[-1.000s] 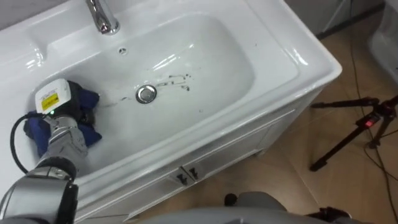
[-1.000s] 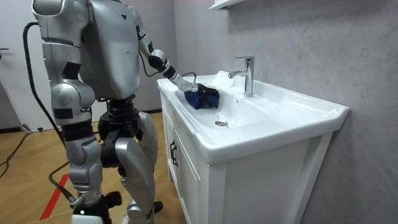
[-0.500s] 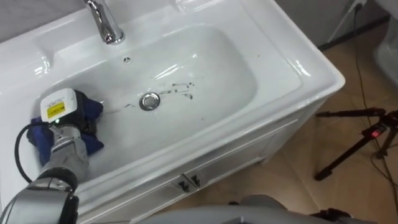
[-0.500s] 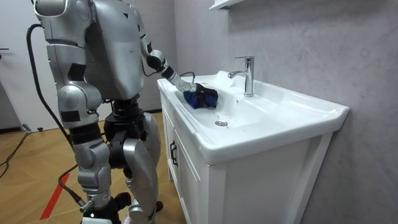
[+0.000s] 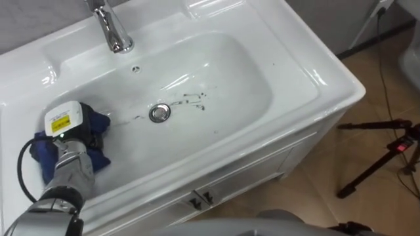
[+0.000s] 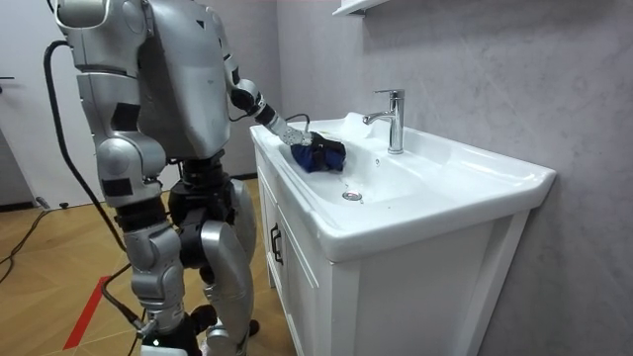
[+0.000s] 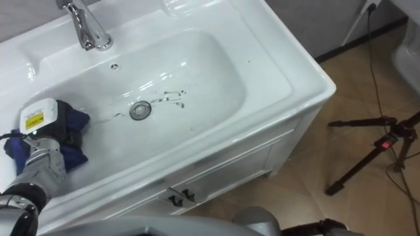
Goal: Wipe basin
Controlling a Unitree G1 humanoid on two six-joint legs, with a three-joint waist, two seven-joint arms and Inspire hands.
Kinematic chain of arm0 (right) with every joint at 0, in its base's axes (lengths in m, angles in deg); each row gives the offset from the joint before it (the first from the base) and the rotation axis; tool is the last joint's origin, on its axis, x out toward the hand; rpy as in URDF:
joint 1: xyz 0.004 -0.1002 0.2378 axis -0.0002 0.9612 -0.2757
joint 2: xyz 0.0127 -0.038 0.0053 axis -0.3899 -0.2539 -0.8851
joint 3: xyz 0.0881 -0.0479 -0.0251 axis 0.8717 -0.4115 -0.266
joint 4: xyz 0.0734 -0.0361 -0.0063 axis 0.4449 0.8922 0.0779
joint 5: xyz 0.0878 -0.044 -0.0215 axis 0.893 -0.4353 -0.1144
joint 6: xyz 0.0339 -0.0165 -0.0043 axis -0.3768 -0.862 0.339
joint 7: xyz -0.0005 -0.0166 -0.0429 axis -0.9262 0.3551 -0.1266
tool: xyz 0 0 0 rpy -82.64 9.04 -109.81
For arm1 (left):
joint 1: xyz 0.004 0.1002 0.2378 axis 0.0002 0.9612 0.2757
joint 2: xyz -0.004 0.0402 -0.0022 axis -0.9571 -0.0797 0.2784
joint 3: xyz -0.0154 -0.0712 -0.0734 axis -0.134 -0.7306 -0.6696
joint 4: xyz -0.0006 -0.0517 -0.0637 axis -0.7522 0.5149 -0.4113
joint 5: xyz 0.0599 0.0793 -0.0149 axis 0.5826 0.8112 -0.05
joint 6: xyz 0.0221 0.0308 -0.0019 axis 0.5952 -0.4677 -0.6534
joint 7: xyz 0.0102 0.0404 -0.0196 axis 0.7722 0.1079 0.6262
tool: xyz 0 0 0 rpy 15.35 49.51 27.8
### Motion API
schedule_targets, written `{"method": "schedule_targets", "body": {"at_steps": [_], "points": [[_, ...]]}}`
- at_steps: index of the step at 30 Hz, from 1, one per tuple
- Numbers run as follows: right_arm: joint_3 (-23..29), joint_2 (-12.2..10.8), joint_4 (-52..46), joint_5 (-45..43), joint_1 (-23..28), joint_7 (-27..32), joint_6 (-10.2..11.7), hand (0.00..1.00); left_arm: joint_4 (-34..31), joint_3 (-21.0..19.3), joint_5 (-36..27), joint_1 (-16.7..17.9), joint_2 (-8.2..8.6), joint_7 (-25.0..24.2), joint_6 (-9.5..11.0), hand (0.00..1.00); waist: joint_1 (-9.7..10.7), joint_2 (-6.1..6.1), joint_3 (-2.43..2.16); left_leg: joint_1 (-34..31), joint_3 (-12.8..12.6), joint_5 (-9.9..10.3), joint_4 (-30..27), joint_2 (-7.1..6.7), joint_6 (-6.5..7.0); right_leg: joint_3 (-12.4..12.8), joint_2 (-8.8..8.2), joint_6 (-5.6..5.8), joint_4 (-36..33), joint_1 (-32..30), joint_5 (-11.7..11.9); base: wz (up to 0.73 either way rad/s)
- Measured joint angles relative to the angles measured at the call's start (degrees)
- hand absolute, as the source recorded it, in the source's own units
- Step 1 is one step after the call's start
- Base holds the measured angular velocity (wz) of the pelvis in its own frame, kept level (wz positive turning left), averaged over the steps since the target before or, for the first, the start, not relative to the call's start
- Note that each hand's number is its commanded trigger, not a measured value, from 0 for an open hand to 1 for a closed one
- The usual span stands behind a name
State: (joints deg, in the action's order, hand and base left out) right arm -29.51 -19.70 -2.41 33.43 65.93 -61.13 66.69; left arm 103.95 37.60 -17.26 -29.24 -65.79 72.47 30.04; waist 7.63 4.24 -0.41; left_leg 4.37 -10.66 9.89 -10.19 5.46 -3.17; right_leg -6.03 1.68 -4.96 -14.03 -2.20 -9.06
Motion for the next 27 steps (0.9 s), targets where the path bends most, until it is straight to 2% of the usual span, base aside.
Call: {"method": "schedule_targets", "body": {"at_steps": [2,5,7,9,10,11,13,15,17,18,20,22,24,27], "points": [[-0.15,-0.01,0.2,0.11,-0.15,-0.38,0.58,0.0,0.09,0.28,-1.28,-0.92,0.4,-0.52,-0.63,1.0,-0.02,-0.29,0.12,-0.29,-0.02,0.0,-0.1,-0.23,0.0,0.08,-0.3,0.12,-0.83,-0.81,-0.49,0.06],[-1.19,-0.42,0.67,-0.12,-0.33,-0.64,1.15,0.0,1.77,0.31,-1.3,-4.06,2.18,-1.27,-2.01,1.0,-0.07,-0.86,0.33,-0.89,-0.15,0.01,-0.15,-0.43,-0.02,0.02,-0.58,0.38,-2.02,-1.93,-0.82,0.08],[-1.79,-0.61,0.92,-0.01,-1.26,-1.16,1.29,0.0,2.5,0.31,-2.47,-5.45,2.99,-1.52,-2.11,1.0,-0.1,-1.1,0.42,-1.88,-0.27,0.01,-0.23,-0.6,-0.02,0.9,-0.58,0.59,-2.96,-3.7,-1.03,-0.07],[-2.37,-0.94,1.1,0.74,-1.94,-1.14,1.71,0.0,2.57,0.62,-4.77,-7.03,3.58,-1.67,-2.12,1.0,0.22,-1.69,0.78,-3.1,-0.25,0.0,-0.73,-0.82,-0.01,0.97,-0.9,0.62,-4.03,-5.22,-1.0,-0.04],[-3.25,-1.21,1.12,1.88,-2.2,-0.87,1.8,0.0,2.6,1.85,-8.14,-8.23,3.95,-1.79,-2.14,1.0,0.44,-2.08,0.83,-4.09,-0.28,0.0,-0.86,-0.9,-0.01,1.08,-0.97,0.7,-4.52,-6.41,-0.92,0.0],[-4.35,-1.44,1.36,2.64,-2.53,-0.64,1.78,0.0,3.02,2.58,-10.9,-9.98,4.7,-1.9,-2.13,1.0,0.47,-2.6,1.09,-4.92,-0.35,-0.01,-1.35,-1.08,0.01,1.13,-1.23,0.79,-5.01,-7.33,-0.77,0.0],[-4.67,-1.78,1.74,4.0,-2.91,-0.44,1.64,0.0,4.73,3.2,-15.34,-12.24,6.28,-2.0,-2.12,1.0,0.64,-3.0,1.37,-5.31,-0.55,-0.01,-1.62,-1.21,0.04,1.35,-1.35,1.04,-4.94,-7.73,-0.43,-0.05],[-4.71,-2.39,1.84,4.39,-3.4,-0.25,1.64,0.0,5.85,3.75,-20.72,-13.61,7.69,-2.18,-2.04,1.0,1.74,-3.25,1.54,-5.49,-1.27,-0.13,-1.67,-1.29,0.24,1.55,-1.51,1.26,-4.84,-8.02,-0.17,-0.12],[-6.22,-3.26,1.6,5.24,-4.08,0.04,1.6,0.0,6.48,3.64,-27.86,-15.84,9.89,-2.75,-1.71,1.0,1.83,-3.8,1.68,-6.16,-3.55,-0.11,-2.19,-1.39,0.36,3.16,-1.56,1.8,-5.81,-9.98,-0.1,-0.38],[-6.38,-3.71,1.69,4.92,-4.75,0.07,1.51,0.0,6.69,3.71,-29.86,-16.93,10.98,-3.71,-1.95,1.0,2.62,-3.94,1.77,-7.08,-3.95,-0.01,-2.8,-1.34,0.54,3.51,-1.55,2.03,-5.88,-10.68,0.16,-0.29],[-6.71,-4.29,1.65,4.26,-5.14,0.01,1.57,0.0,6.82,3.75,-31.31,-18.1,11.51,-3.9,-1.84,1.0,3.64,-4.19,1.93,-8.2,-5.08,-0.2,-3.08,-1.34,0.84,4.31,-1.46,2.12,-6.0,-11.85,0.69,-0.14],[-7.26,-4.28,1.43,4.0,-5.18,0.14,1.46,0.0,6.83,3.76,-32.99,-18.7,11.19,-3.41,-1.89,1.0,4.11,-4.29,2.0,-9.24,-5.98,-0.2,-3.53,-1.49,0.89,4.74,-1.77,1.94,-6.79,-13.11,1.0,-0.08],[-7.99,-4.27,1.38,3.97,-5.36,0.48,1.26,0.0,7.02,3.86,-34.47,-19.08,11.11,-2.91,-1.86,1.0,4.45,-4.37,2.06,-9.78,-7.11,-0.42,-3.56,-1.83,1.34,5.43,-2.04,2.58,-7.77,-14.62,0.65,-0.06],[-8.6,-4.26,1.38,2.62,-6.18,0.94,1.0,0.0,7.89,3.81,-36.08,-20.34,10.82,-2.15,-2.18,1.0,5.57,-4.3,2.15,-11.62,-7.52,-0.29,-4.77,-2.33,2.11,5.98,-2.66,2.81,-8.89,-16.4,0.55,-0.02]]}}
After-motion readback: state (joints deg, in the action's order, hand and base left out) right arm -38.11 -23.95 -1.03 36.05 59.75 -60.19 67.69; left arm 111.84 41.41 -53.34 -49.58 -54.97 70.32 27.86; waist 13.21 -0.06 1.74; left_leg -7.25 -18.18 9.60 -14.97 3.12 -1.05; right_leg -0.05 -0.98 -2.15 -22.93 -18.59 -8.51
